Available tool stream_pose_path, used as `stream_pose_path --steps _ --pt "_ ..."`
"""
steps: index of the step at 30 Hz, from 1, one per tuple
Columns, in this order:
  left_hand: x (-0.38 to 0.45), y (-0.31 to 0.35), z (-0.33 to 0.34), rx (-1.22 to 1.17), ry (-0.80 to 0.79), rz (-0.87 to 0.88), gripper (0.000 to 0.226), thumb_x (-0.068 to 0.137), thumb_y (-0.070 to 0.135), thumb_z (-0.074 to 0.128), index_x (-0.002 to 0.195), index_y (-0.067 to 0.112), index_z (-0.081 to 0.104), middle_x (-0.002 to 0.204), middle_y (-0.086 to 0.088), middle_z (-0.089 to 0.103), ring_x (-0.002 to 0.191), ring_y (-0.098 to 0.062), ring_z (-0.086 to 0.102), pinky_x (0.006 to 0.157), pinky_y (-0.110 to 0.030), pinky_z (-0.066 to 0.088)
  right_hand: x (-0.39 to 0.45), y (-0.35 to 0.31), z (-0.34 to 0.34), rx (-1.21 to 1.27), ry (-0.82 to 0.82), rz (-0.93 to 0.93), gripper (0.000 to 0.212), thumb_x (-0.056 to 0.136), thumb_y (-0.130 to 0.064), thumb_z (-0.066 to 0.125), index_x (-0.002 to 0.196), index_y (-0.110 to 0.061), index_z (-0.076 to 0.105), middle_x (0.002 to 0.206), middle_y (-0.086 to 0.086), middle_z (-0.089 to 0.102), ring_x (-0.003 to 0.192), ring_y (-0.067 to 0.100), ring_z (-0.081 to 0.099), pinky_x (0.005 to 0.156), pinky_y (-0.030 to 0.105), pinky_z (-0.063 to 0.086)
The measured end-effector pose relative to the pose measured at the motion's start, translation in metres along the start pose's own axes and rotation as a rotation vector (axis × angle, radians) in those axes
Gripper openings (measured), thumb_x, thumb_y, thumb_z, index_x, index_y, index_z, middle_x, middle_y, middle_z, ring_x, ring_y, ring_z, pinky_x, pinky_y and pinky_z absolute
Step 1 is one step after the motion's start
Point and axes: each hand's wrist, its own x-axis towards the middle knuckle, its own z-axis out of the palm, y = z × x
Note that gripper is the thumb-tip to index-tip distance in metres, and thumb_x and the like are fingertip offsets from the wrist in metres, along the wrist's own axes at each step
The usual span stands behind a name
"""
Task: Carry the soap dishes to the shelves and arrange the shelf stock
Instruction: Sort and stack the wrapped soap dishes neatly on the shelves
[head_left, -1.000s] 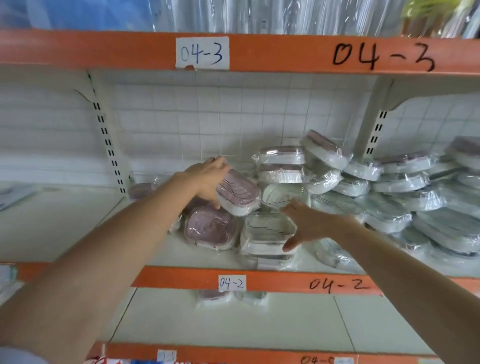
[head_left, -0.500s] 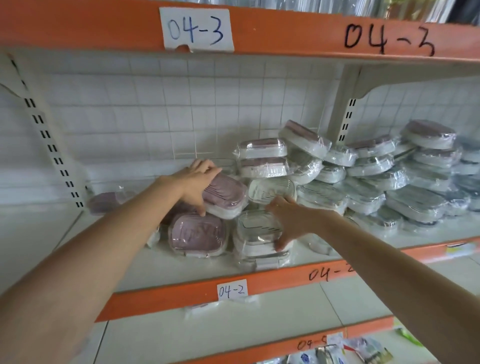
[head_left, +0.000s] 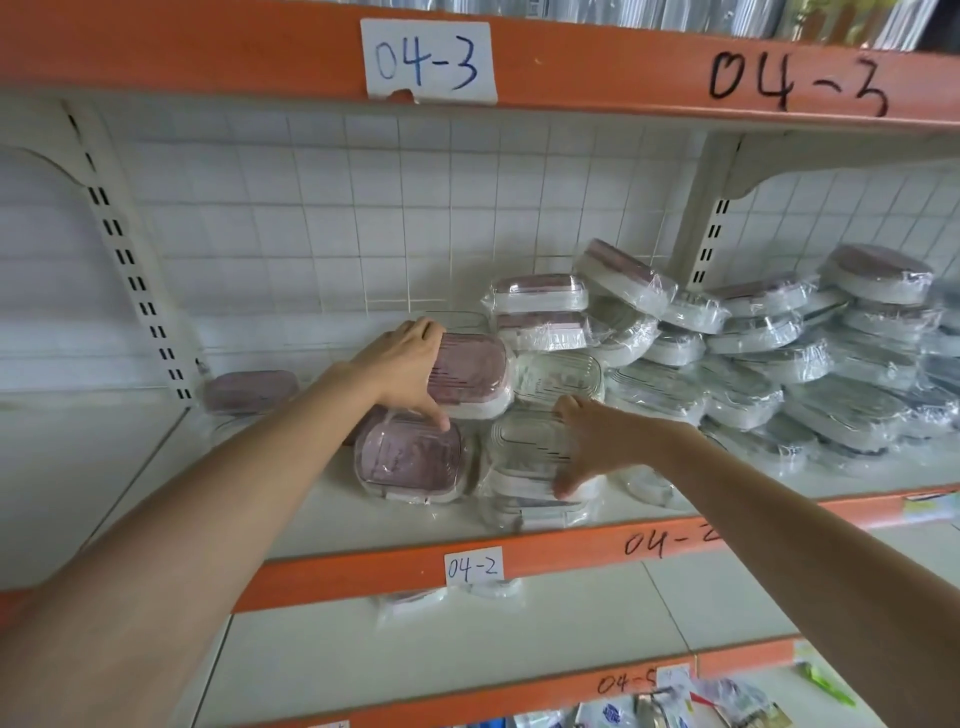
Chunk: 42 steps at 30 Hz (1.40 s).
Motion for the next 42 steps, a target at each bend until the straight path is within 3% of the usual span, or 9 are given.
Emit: stream_pose_path --steps 4,13,18,22,25,30,34,38,42 --pt "-0.010 0.008 -0.009 -0.028 0.008 -0.076 0.122 0.050 0.066 0.081 0.139 0.003 0.026 0.143 -0.010 0.033 0.132 -0.025 0.033 0.107 -0.039 0.036 -0.011 0.005 -0.003 0.012 0.048 -0.032 0.092 0.067 -0.044 0.082 0.132 -0.005 0.030 0.110 -0.002 0.035 0.099 0.013 0.036 0.081 0.023 0.035" --pt "-0.045 0.048 -0.016 -0.050 -0.021 -0.222 0.122 0.053 0.062 0.082 0.143 0.004 0.023 0.145 -0.010 0.031 0.135 -0.024 0.029 0.109 -0.037 0.034 -0.060 0.027 0.000 0.016 0.101 -0.078 0.105 0.067 -0.046 0.082 0.142 -0.004 0.020 0.135 0.008 0.038 0.119 0.020 0.038 0.099 0.029 0.038" --pt "-0.067 0.079 -0.020 -0.003 -0.008 -0.257 0.127 0.054 0.065 0.080 0.146 0.005 0.018 0.149 -0.010 0.027 0.137 -0.024 0.027 0.108 -0.040 0.035 -0.095 0.041 0.008 0.004 0.123 -0.090 0.098 0.068 -0.044 0.081 0.138 -0.004 0.026 0.133 0.009 0.038 0.122 0.022 0.037 0.096 0.030 0.036" --pt "-0.086 0.111 -0.020 0.045 -0.002 -0.274 0.125 0.053 0.069 0.078 0.143 0.004 0.021 0.146 -0.011 0.030 0.134 -0.026 0.031 0.106 -0.041 0.036 -0.121 0.054 0.019 -0.001 0.143 -0.102 0.105 0.065 -0.043 0.083 0.141 -0.004 0.022 0.141 0.008 0.032 0.133 0.025 0.030 0.105 0.034 0.033" --pt "-0.105 0.136 -0.015 0.113 -0.010 -0.284 0.124 0.053 0.072 0.076 0.141 0.002 0.024 0.145 -0.013 0.032 0.133 -0.027 0.034 0.107 -0.041 0.036 -0.138 0.062 0.031 -0.001 0.142 -0.114 0.102 0.063 -0.045 0.084 0.137 -0.005 0.026 0.135 0.007 0.036 0.128 0.024 0.034 0.102 0.036 0.037" --pt "-0.142 0.167 0.008 0.023 -0.044 -0.327 0.120 0.053 0.065 0.081 0.139 0.002 0.026 0.144 -0.015 0.031 0.135 -0.029 0.030 0.110 -0.042 0.031 -0.163 0.072 0.058 -0.004 0.093 -0.159 0.095 0.064 -0.043 0.083 0.132 -0.003 0.030 0.128 0.009 0.037 0.121 0.024 0.036 0.096 0.030 0.035" --pt "-0.167 0.186 0.030 -0.032 -0.128 -0.368 0.120 0.058 0.060 0.081 0.143 0.001 0.021 0.149 -0.015 0.026 0.137 -0.029 0.028 0.108 -0.037 0.030 -0.172 0.078 0.079 -0.023 0.044 -0.188 0.100 0.065 -0.045 0.083 0.136 -0.004 0.026 0.133 0.009 0.035 0.123 0.024 0.034 0.101 0.032 0.033" --pt "-0.180 0.191 0.058 -0.055 -0.179 -0.380 0.112 0.057 0.064 0.080 0.136 0.004 0.029 0.143 -0.011 0.033 0.131 -0.027 0.033 0.106 -0.035 0.032 -0.170 0.080 0.101 -0.034 -0.025 -0.196 0.105 0.065 -0.047 0.082 0.140 -0.004 0.022 0.136 0.010 0.032 0.126 0.026 0.032 0.107 0.038 0.034" --pt "-0.181 0.187 0.090 -0.062 -0.271 -0.379 0.112 0.059 0.061 0.080 0.139 0.004 0.027 0.143 -0.011 0.032 0.131 -0.026 0.033 0.106 -0.037 0.034 -0.158 0.082 0.128 0.040 -0.086 -0.165 0.104 0.066 -0.045 0.082 0.139 -0.003 0.021 0.135 0.010 0.031 0.127 0.025 0.030 0.106 0.035 0.033"
